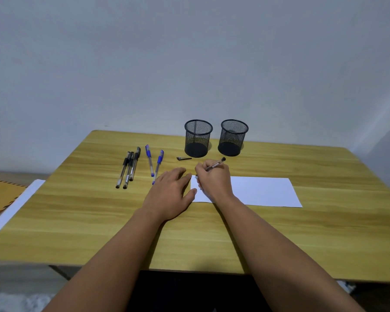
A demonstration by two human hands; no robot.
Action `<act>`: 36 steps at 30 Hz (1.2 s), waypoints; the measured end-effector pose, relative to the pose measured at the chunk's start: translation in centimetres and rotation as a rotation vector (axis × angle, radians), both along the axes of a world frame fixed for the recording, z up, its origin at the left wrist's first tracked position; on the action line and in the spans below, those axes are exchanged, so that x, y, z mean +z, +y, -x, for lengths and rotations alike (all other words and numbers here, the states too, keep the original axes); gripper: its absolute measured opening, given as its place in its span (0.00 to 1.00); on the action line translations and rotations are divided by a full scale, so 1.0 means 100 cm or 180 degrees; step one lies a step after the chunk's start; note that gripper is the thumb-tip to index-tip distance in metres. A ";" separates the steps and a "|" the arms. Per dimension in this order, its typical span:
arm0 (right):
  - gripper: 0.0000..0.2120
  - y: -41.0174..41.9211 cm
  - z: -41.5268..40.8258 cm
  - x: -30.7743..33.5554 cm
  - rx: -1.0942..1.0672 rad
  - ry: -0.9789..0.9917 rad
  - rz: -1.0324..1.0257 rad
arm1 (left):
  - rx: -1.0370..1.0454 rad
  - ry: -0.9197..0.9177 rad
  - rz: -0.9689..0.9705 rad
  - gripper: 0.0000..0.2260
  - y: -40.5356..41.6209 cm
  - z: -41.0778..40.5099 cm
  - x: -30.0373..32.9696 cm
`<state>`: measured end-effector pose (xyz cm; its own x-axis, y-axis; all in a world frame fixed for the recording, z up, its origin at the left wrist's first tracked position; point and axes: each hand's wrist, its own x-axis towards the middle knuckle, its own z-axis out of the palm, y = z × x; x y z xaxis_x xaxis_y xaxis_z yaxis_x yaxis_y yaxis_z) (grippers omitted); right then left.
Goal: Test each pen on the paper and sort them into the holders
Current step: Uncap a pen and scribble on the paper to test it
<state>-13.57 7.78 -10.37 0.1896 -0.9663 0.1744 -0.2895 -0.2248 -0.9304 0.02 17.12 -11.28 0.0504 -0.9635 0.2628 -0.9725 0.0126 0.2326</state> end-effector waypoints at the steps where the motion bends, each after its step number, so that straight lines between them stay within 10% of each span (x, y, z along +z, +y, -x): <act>1: 0.21 -0.001 0.000 -0.001 -0.0003 -0.0017 -0.0005 | -0.0003 0.0004 0.0003 0.28 0.000 0.000 0.000; 36: 0.22 0.003 -0.001 0.003 -0.0408 0.0122 0.0103 | 0.0041 -0.0006 -0.0036 0.28 -0.003 -0.002 -0.004</act>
<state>-13.44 8.04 -10.08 0.0721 -0.9769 0.2010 -0.3530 -0.2135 -0.9109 0.19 16.85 -11.66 0.0624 -0.9657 0.2521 -0.9730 -0.0025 0.2309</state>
